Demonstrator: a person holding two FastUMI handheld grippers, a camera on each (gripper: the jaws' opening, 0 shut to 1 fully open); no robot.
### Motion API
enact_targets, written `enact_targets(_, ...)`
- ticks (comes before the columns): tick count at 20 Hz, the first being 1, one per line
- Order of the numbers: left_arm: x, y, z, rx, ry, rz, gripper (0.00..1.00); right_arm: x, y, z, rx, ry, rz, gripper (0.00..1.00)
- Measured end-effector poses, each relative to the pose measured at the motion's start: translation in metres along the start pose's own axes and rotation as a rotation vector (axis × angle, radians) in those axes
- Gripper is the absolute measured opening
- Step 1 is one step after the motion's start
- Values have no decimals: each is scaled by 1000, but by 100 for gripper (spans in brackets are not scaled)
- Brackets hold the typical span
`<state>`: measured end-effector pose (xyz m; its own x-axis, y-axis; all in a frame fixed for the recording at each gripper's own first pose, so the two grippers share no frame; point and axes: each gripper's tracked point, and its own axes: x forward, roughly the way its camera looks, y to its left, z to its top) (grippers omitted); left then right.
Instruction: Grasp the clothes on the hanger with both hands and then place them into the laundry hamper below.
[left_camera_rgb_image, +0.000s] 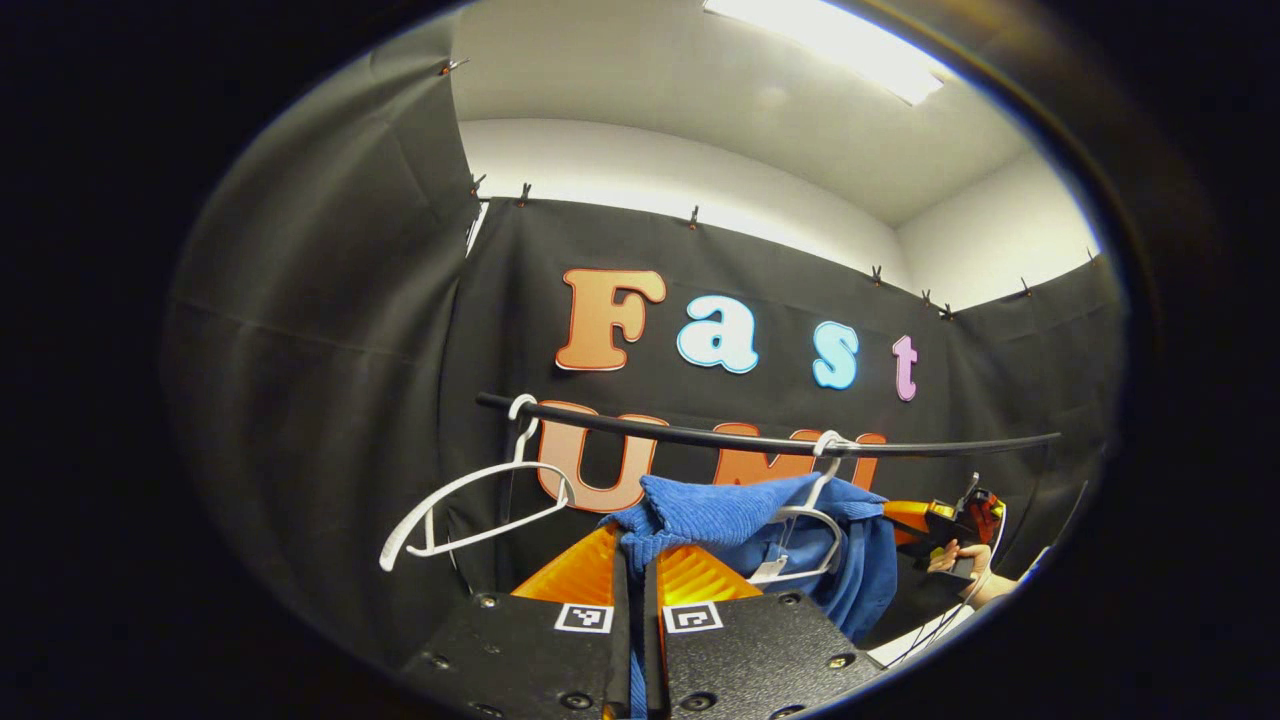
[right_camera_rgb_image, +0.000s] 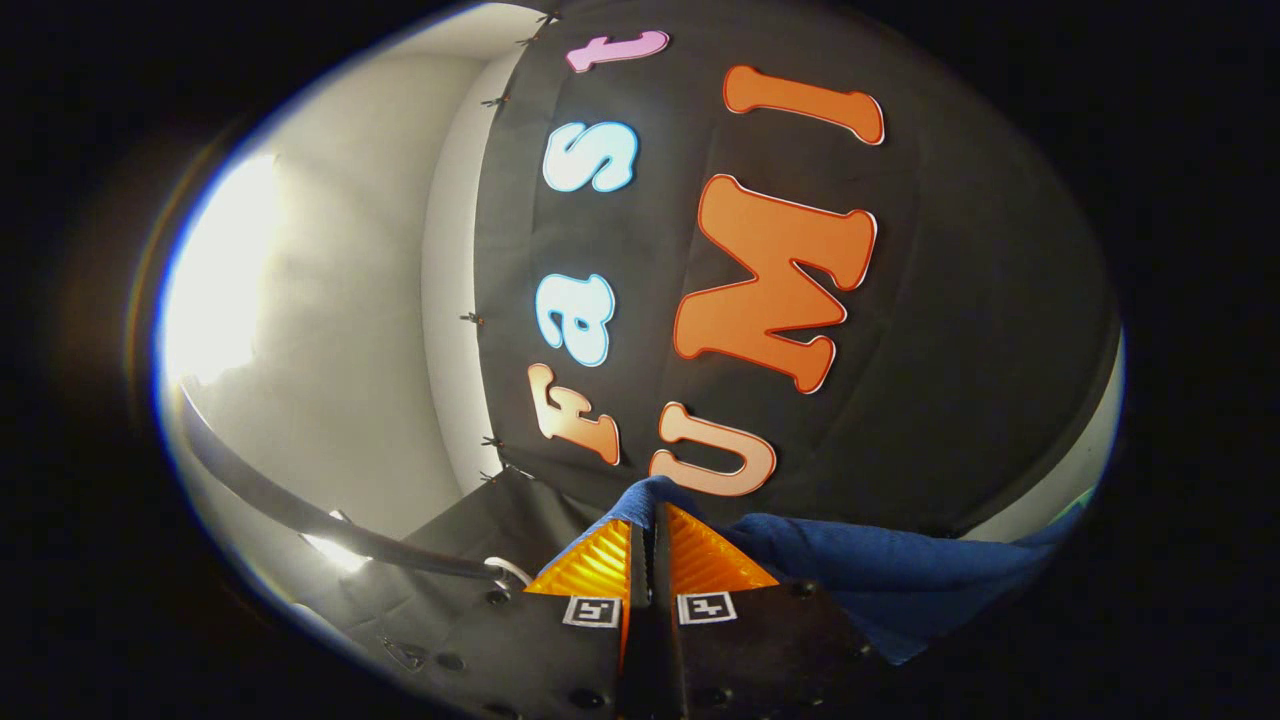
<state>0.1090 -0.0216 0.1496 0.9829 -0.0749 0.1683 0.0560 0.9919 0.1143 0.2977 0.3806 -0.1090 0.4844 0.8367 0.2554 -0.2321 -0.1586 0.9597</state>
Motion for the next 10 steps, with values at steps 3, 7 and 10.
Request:
enact_targets(3,9,10,3,-84,10,-19,5,5,1,2,-29,4,-27,7)
enact_targets(7,22,21,-7,-76,52,-33,5,9,-11,1,-80,20,-82,7)
enact_targets(10,34,37,-27,-117,95,-10,5,10,-29,-4,-77,53,-147,7)
